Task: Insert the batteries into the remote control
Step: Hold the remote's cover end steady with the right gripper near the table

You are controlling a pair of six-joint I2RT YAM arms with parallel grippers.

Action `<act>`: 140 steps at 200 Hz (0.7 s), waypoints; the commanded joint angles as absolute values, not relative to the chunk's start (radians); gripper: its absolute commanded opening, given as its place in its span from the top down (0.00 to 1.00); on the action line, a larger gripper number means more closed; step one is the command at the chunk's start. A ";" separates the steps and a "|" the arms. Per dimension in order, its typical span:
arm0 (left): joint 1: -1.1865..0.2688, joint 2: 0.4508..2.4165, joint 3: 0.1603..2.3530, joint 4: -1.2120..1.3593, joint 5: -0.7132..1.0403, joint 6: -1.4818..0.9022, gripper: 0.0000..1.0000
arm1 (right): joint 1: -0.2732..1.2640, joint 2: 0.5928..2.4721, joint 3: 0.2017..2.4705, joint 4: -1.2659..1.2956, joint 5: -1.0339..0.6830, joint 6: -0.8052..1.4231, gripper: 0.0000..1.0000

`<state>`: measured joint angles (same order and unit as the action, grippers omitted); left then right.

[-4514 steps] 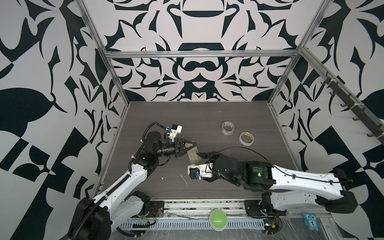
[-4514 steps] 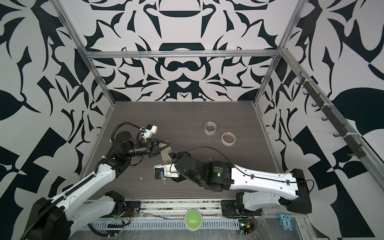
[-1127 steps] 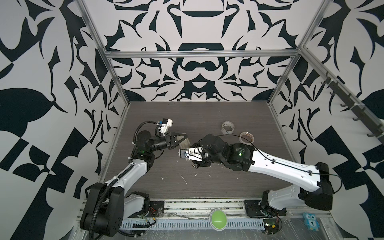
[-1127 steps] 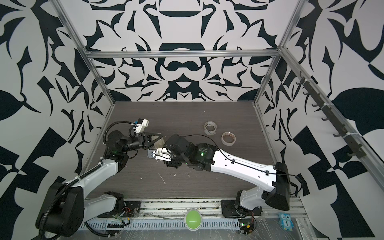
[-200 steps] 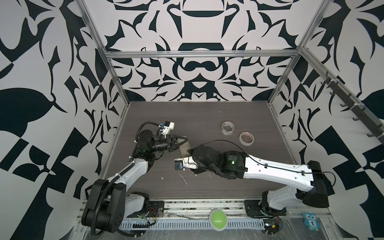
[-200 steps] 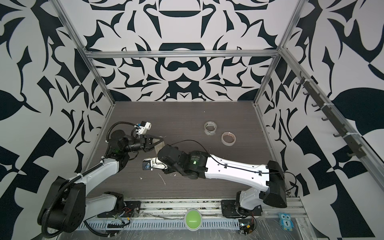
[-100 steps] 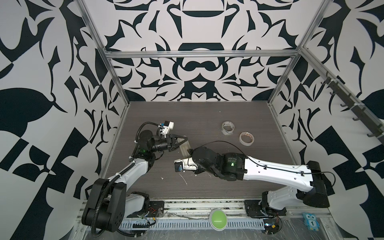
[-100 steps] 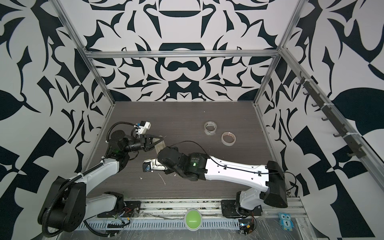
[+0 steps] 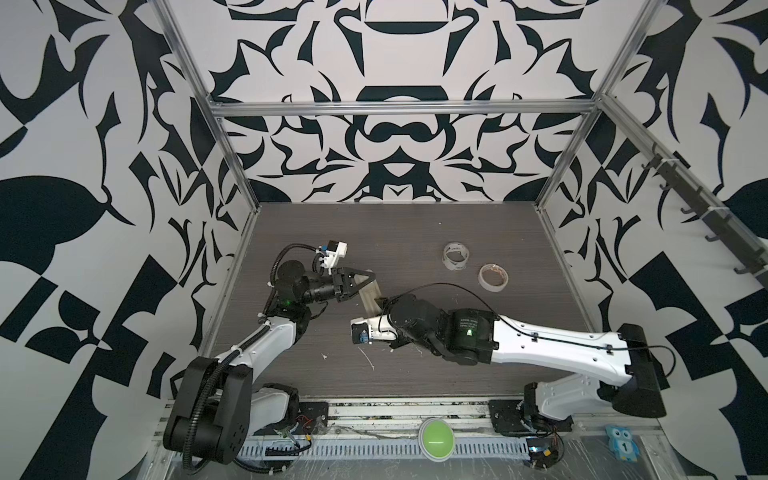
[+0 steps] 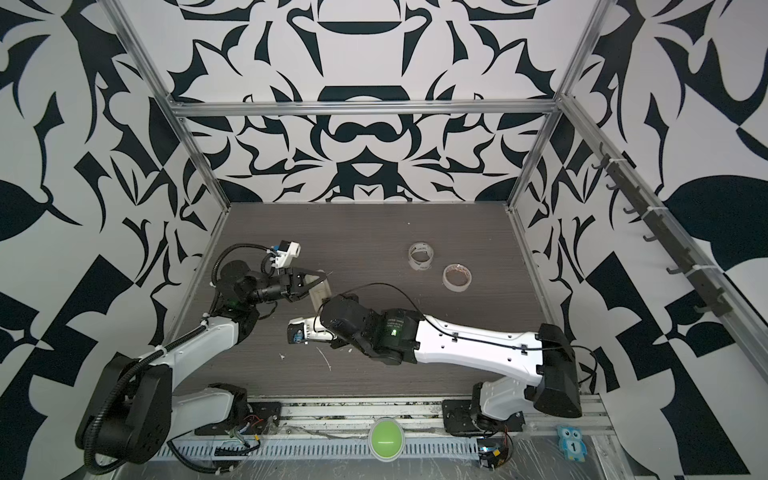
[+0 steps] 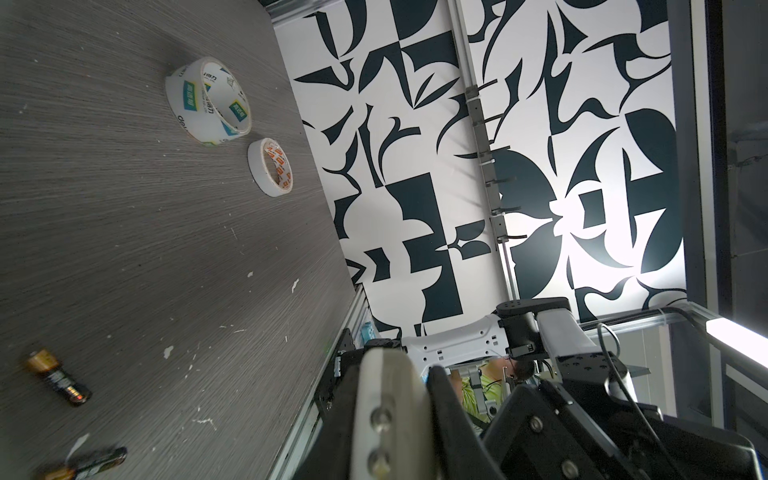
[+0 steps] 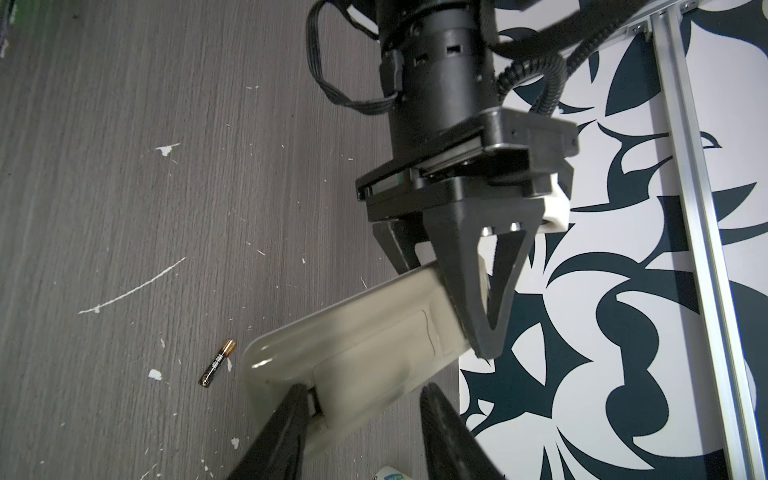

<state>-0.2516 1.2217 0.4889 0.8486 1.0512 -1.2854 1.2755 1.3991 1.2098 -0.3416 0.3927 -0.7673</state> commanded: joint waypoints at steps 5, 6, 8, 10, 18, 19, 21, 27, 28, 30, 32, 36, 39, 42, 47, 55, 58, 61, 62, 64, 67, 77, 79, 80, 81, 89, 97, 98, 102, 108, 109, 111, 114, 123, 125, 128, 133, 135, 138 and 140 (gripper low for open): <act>-0.279 1.212 0.495 0.913 1.136 -1.353 1.00 | 1.263 1.399 1.182 -0.272 0.462 -0.781 0.52; -0.278 1.213 0.495 0.913 1.136 -1.353 1.00 | 1.263 1.399 1.181 -0.271 0.465 -0.782 0.52; -0.279 1.212 0.495 0.914 1.135 -1.354 1.00 | 1.264 1.398 1.181 -0.268 0.469 -0.784 0.52; -0.279 1.212 0.497 0.913 1.135 -1.354 1.00 | 1.264 1.398 1.179 -0.266 0.472 -0.786 0.52; -0.279 1.212 0.495 0.913 1.135 -1.356 1.00 | 1.264 1.398 1.172 -0.260 0.483 -0.795 0.53; -0.279 1.212 0.495 0.913 1.135 -1.356 1.00 | 1.263 1.398 1.172 -0.258 0.484 -0.796 0.53; -0.279 1.212 0.495 0.913 1.135 -1.356 1.00 | 1.264 1.398 1.171 -0.257 0.485 -0.796 0.53; -0.279 1.213 0.495 0.913 1.136 -1.355 1.00 | 1.263 1.395 1.169 -0.251 0.488 -0.797 0.53; -0.279 1.212 0.495 0.913 1.135 -1.356 1.00 | 1.263 1.396 1.169 -0.251 0.489 -0.796 0.53; -0.278 1.212 0.495 0.913 1.134 -1.356 1.00 | 1.263 1.395 1.168 -0.248 0.491 -0.798 0.53; -0.278 1.212 0.495 0.913 1.134 -1.356 1.00 | 1.264 1.394 1.167 -0.246 0.493 -0.801 0.53; -0.279 1.212 0.495 0.912 1.133 -1.356 1.00 | 1.264 1.391 1.164 -0.239 0.494 -0.802 0.53; -0.279 1.212 0.495 0.911 1.134 -1.356 1.00 | 1.264 1.391 1.163 -0.236 0.496 -0.803 0.53; -0.278 1.212 0.495 0.911 1.134 -1.356 1.00 | 1.264 1.389 1.163 -0.233 0.498 -0.804 0.53; -0.279 1.213 0.495 0.912 1.134 -1.356 1.00 | 1.264 1.387 1.162 -0.229 0.502 -0.805 0.53; -0.279 1.212 0.495 0.913 1.136 -1.356 1.00 | 1.264 1.388 1.161 -0.222 0.509 -0.808 0.53; -0.278 1.213 0.495 0.913 1.135 -1.356 1.00 | 1.263 1.389 1.162 -0.221 0.512 -0.809 0.53; -0.279 1.213 0.496 0.913 1.134 -1.356 1.00 | 1.264 1.389 1.163 -0.220 0.514 -0.809 0.53; -0.279 1.212 0.497 0.913 1.135 -1.356 1.00 | 1.264 1.390 1.163 -0.219 0.515 -0.809 0.53; -0.279 1.212 0.495 0.913 1.135 -1.356 1.00 | 1.264 1.391 1.163 -0.218 0.517 -0.809 0.53; -0.279 1.212 0.496 0.913 1.135 -1.356 1.00 | 1.263 1.391 1.163 -0.217 0.517 -0.810 0.54; -0.279 1.213 0.495 0.913 1.134 -1.355 1.00 | 1.263 1.391 1.163 -0.213 0.519 -0.810 0.54; -0.279 1.212 0.495 0.913 1.134 -1.356 1.00 | 1.263 1.391 1.163 -0.213 0.519 -0.811 0.54; -0.278 1.213 0.495 0.912 1.134 -1.355 1.00 | 1.263 1.390 1.163 -0.211 0.519 -0.811 0.54; -0.279 1.212 0.495 0.912 1.134 -1.356 1.00 | 1.263 1.391 1.163 -0.211 0.519 -0.811 0.54; -0.279 1.212 0.494 0.911 1.133 -1.356 1.00 | 1.263 1.390 1.164 -0.207 0.518 -0.811 0.54; -0.279 1.212 0.494 0.911 1.134 -1.356 1.00 | 1.263 1.390 1.164 -0.203 0.518 -0.811 0.54; -0.279 1.212 0.494 0.911 1.134 -1.355 1.00 | 1.263 1.391 1.164 -0.203 0.518 -0.810 0.54; -0.278 1.213 0.494 0.911 1.133 -1.356 1.00 | 1.264 1.390 1.164 -0.200 0.518 -0.811 0.54; -0.279 1.212 0.494 0.911 1.132 -1.356 1.00 | 1.264 1.389 1.164 -0.197 0.517 -0.813 0.54; -0.278 1.213 0.494 0.911 1.132 -1.356 1.00 | 1.263 1.389 1.164 -0.197 0.518 -0.813 0.54; -0.279 1.213 0.494 0.911 1.132 -1.356 1.00 | 1.263 1.389 1.164 -0.196 0.518 -0.813 0.54; -0.279 1.213 0.494 0.911 1.132 -1.356 1.00 | 1.264 1.389 1.164 -0.195 0.517 -0.813 0.54; -0.278 1.214 0.494 0.910 1.131 -1.354 1.00 | 1.264 1.390 1.164 -0.192 0.518 -0.815 0.54; -0.279 1.214 0.494 0.910 1.131 -1.353 1.00 | 1.264 1.389 1.164 -0.192 0.518 -0.815 0.54; -0.279 1.213 0.494 0.910 1.131 -1.354 1.00 | 1.263 1.389 1.164 -0.191 0.518 -0.815 0.54; -0.279 1.215 0.494 0.910 1.131 -1.354 1.00 | 1.264 1.390 1.164 -0.190 0.517 -0.815 0.54; -0.279 1.215 0.494 0.910 1.131 -1.353 1.00 | 1.263 1.389 1.164 -0.190 0.517 -0.815 0.54; -0.279 1.215 0.494 0.910 1.131 -1.353 1.00 | 1.263 1.389 1.164 -0.190 0.517 -0.815 0.54; -0.279 1.216 0.494 0.910 1.130 -1.354 1.00 | 1.264 1.388 1.163 -0.189 0.517 -0.815 0.54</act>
